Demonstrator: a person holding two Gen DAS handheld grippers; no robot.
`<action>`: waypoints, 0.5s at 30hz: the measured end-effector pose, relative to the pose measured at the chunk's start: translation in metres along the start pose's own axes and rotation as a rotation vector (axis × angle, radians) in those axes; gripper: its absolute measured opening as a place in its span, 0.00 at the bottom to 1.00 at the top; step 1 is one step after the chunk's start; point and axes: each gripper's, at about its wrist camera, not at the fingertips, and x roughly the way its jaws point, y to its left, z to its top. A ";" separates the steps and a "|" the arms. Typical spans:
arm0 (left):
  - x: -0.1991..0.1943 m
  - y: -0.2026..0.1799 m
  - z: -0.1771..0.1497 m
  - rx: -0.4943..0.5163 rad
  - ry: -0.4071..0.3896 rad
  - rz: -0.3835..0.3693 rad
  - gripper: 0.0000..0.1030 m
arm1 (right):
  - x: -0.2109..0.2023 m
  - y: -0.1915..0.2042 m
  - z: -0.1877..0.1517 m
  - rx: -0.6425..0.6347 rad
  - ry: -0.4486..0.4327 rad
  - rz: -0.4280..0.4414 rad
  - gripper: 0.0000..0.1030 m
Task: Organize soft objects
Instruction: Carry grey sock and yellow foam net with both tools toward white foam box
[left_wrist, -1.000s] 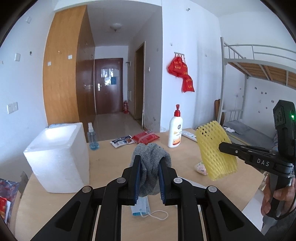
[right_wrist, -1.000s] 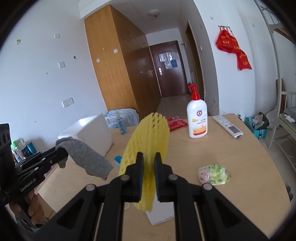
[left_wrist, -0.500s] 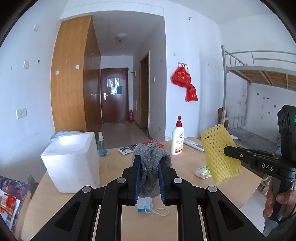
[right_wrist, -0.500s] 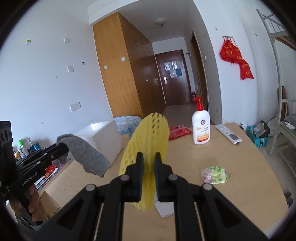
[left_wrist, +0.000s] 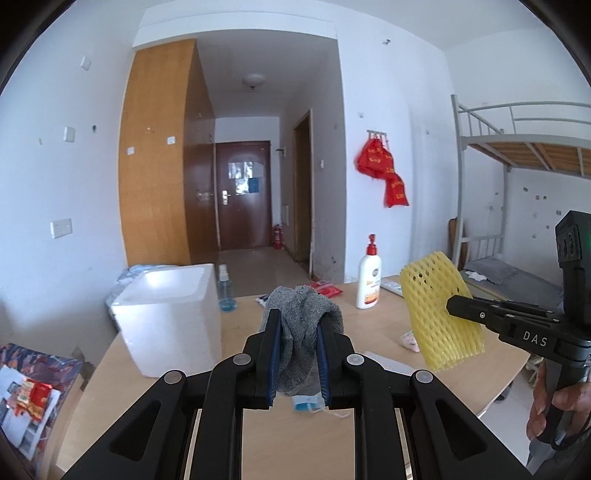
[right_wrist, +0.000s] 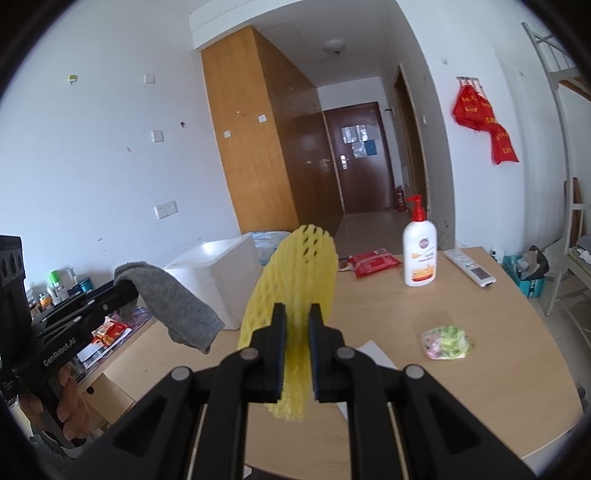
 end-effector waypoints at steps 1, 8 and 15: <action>-0.002 0.001 0.000 0.000 0.001 0.011 0.18 | 0.002 0.002 0.000 -0.004 0.003 0.007 0.14; -0.013 0.023 -0.002 -0.021 0.002 0.097 0.18 | 0.024 0.024 0.001 -0.029 0.027 0.086 0.14; -0.021 0.047 -0.005 -0.042 0.003 0.171 0.18 | 0.050 0.057 0.002 -0.069 0.060 0.174 0.14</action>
